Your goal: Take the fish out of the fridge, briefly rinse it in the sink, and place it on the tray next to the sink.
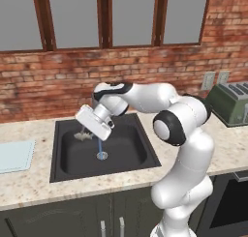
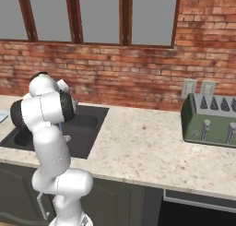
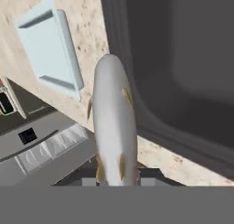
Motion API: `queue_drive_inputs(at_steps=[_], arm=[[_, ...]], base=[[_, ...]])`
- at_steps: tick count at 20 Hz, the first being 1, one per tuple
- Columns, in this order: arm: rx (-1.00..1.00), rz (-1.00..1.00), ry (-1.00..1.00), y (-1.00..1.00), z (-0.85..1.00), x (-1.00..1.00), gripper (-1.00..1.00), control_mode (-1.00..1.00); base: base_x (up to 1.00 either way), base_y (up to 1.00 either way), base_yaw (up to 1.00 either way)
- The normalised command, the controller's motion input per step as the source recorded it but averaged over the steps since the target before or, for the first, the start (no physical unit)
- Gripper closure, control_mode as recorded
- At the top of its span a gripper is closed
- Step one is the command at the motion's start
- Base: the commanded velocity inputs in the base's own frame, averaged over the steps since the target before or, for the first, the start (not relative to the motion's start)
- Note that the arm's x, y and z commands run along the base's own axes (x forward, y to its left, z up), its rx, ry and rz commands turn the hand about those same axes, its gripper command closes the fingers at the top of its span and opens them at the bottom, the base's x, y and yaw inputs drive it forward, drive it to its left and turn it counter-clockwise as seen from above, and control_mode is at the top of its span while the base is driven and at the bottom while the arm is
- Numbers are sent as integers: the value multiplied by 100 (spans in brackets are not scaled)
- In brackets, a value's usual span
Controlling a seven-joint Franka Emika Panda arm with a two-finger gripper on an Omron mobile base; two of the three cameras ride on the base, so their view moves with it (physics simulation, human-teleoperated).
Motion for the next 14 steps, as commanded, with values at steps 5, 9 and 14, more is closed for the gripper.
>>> queue_drive_inputs(at_steps=[5, 9, 14], arm=[[-14, -24, -4, -19, 95, -100, 100, -100], [-48, -17, 0, -48, 9, -100, 100, -100], [-64, -10, 0, -55, -4, -100, 100, -100]], base=[[0, 0, 0], [0, 0, 0], [0, 0, 0]])
